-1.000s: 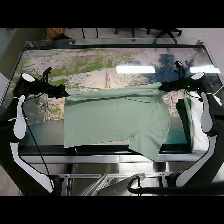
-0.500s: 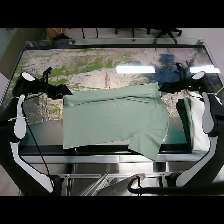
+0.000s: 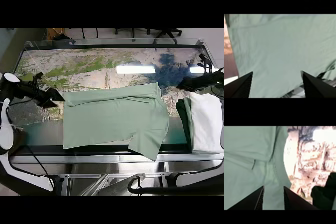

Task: Fold the shirts.

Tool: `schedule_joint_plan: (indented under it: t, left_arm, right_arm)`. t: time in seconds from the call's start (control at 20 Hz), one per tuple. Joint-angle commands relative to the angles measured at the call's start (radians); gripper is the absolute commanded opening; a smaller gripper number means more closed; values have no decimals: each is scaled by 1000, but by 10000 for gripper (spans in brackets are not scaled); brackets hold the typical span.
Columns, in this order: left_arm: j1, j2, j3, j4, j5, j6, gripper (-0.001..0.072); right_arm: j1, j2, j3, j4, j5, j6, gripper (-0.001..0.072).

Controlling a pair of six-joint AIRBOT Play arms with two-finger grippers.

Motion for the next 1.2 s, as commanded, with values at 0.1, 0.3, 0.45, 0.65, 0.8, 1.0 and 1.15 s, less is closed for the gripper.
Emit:
schedule_joint_plan:
  t: [0.1,0.3,0.45,0.65,0.8,1.0,1.15]
  left_arm:
    - [121,254,-538,-2,155,88,666]
    - [138,306,-771,-10,256,140,666]
    - [94,306,-863,-37,296,153,666]
    - [17,306,-888,-37,315,158,575]
    - [-16,306,-834,-36,287,157,20]
    - [-24,306,-766,-35,238,157,20]
    - [-24,306,-747,-35,237,157,21]
  right_arm:
    - [-114,206,-375,-7,34,4,302]
    - [-122,225,-558,10,-1,3,303]
    - [-122,224,-624,11,-29,3,475]
    - [-122,224,-655,11,-33,5,481]
    - [-122,225,-692,10,-18,38,481]
    - [-121,225,-784,12,2,53,481]
    - [-121,225,-887,41,0,52,481]
